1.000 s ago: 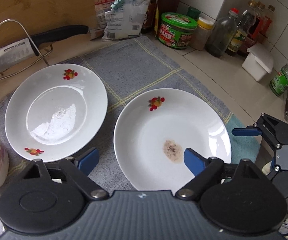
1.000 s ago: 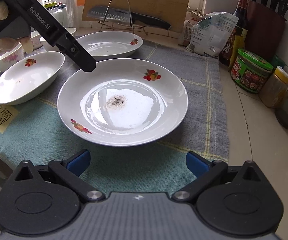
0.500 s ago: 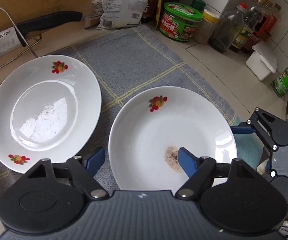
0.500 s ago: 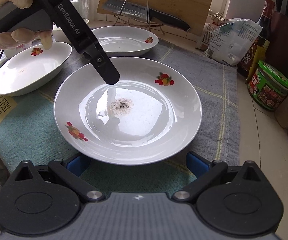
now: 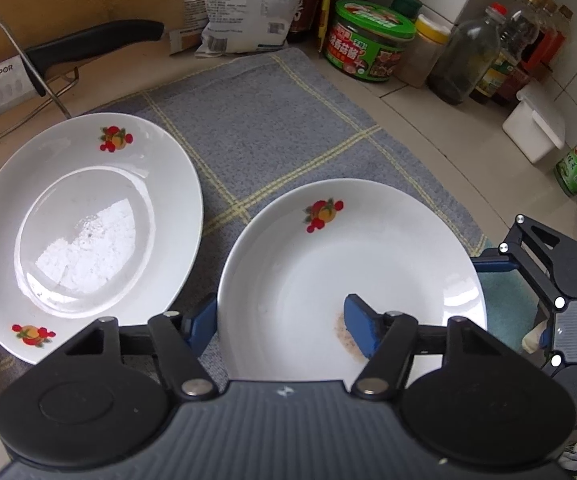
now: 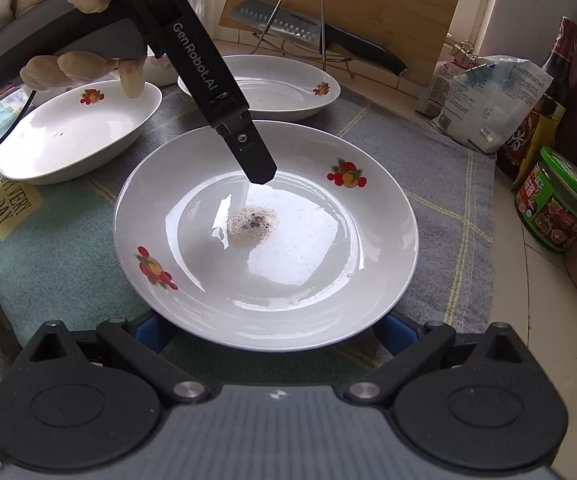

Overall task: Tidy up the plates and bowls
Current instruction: 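Lift the stained plate off the towel with the left tool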

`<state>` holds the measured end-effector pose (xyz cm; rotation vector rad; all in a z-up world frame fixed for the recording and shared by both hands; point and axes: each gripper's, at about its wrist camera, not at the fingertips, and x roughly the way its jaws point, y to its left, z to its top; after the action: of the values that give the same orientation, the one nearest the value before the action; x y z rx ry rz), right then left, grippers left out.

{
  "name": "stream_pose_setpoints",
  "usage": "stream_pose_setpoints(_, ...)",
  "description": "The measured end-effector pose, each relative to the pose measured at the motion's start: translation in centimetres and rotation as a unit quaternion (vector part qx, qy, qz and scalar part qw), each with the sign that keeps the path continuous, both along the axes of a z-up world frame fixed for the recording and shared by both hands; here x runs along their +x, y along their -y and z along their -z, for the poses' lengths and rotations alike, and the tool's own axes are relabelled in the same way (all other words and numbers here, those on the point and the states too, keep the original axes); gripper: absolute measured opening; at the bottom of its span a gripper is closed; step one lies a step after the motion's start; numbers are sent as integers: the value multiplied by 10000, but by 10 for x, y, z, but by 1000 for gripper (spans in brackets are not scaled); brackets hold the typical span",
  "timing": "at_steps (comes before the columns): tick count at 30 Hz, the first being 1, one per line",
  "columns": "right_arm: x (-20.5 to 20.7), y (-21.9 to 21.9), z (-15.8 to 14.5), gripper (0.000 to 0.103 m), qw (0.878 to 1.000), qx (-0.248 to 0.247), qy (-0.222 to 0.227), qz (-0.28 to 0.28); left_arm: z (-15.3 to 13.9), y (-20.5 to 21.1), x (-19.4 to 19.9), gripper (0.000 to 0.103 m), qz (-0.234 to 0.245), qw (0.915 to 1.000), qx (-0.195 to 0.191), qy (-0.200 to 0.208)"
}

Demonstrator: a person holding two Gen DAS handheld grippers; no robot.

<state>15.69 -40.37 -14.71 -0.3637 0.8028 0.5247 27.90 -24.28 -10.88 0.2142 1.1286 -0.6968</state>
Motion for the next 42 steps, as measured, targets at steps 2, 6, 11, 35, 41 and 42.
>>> stream_pose_setpoints(2, -1, -1, -1, 103, 10000, -43, 46, -6, 1, 2, -1, 66, 44, 10000, 66, 39)
stream_pose_setpoints(6, 0, 2, -5, 103, 9999, 13, 110, 23, -1, 5, 0, 66, 45, 9998, 72, 167)
stream_pose_setpoints(11, 7, 10, -6, 103, 9998, 9, 162, 72, -4, 13, 8, 66, 26, 9996, -9, 273)
stream_pose_setpoints(35, 61, 57, 0, 103, 9995, -114, 164, 256, 8, 67, 49, 66, 33, 9977, -70, 674)
stream_pose_setpoints(41, 63, 56, 3, 103, 9994, -89, 176, 268, 11, 68, 52, 67, 7, 9977, -12, 672)
stream_pose_setpoints(42, 63, 56, 3, 103, 9994, -82, 171, 273, 11, 68, 52, 69, 6, 9977, -8, 678)
